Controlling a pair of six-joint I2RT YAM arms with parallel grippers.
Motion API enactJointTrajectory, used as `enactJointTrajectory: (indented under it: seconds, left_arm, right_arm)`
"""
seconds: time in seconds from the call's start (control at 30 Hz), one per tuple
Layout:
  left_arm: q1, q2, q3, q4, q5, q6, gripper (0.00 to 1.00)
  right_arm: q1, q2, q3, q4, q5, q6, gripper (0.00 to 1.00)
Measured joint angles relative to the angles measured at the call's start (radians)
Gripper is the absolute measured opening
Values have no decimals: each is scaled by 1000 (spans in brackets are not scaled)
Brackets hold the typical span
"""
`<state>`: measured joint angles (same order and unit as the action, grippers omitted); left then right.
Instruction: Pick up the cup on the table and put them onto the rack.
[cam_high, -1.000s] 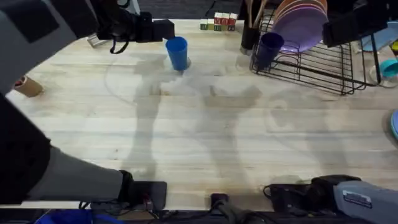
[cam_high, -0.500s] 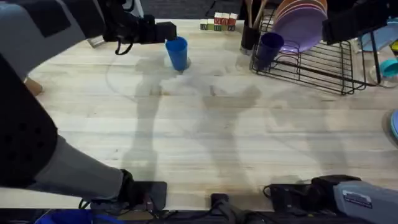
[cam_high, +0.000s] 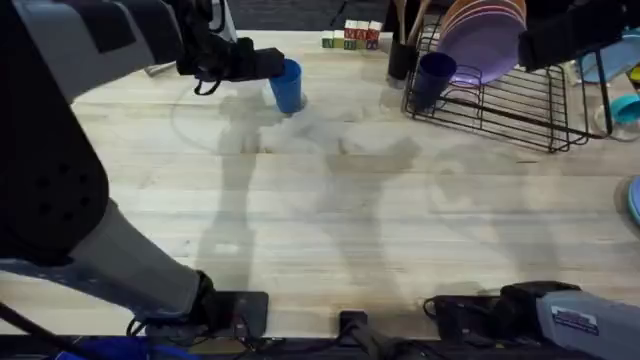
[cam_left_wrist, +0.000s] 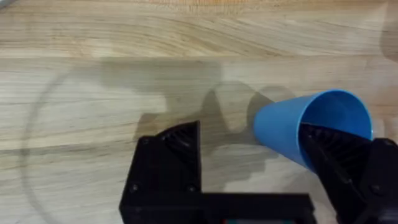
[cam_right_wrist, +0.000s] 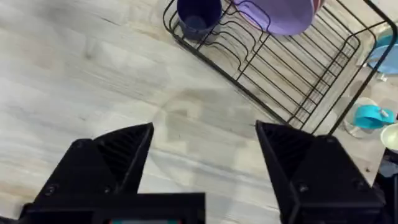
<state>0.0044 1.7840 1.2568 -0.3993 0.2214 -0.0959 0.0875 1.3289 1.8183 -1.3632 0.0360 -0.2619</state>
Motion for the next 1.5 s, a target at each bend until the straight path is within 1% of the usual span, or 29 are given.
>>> enactJointTrajectory:
  seconds: [0.1,0.2,0.23,0.33,0.4,0.47,0.5,0.63,0.87,1.0,1.1,1.2,1.33,1.43,1.5]
  left_arm:
    - [0,1,0,0,2,-3,838]
    - [0,2,0,0,20,-10,807]
    - [0,2,0,0,28,-16,752]
    - [0,3,0,0,51,-21,393]
    - [0,3,0,0,60,-25,257]
    - [0,3,0,0,69,-27,96]
    - [0,3,0,0,72,-25,59]
    - [0,3,0,1,83,-28,43]
    - [-1,3,18,-17,143,-28,42]
    - [-20,1,55,-36,161,-29,41]
    - [-57,-23,72,-39,163,-30,42]
    - [-114,-72,90,-42,170,-32,41]
    - [-204,-145,129,-34,180,-32,41]
    - [-272,-194,154,-8,186,-32,42]
    - [-309,-216,162,16,189,-32,41]
  right_arm:
    - [0,0,0,0,0,0,993]
    - [0,0,0,0,0,0,993]
    - [0,0,0,0,0,0,993]
    - [0,1,0,0,0,0,993]
    - [0,4,0,1,0,0,993]
    - [0,7,0,1,0,0,993]
    - [0,9,0,1,0,0,993]
    - [0,11,0,1,0,0,993]
    - [0,10,0,0,0,0,993]
    - [0,-1,-1,1,0,0,993]
    - [0,-24,-2,0,0,0,993]
    - [0,-49,-2,-3,0,0,993]
    - [0,-76,-2,-8,0,0,993]
    - [0,-87,-2,-20,0,0,993]
    - [-2,-90,-2,-32,5,0,993]
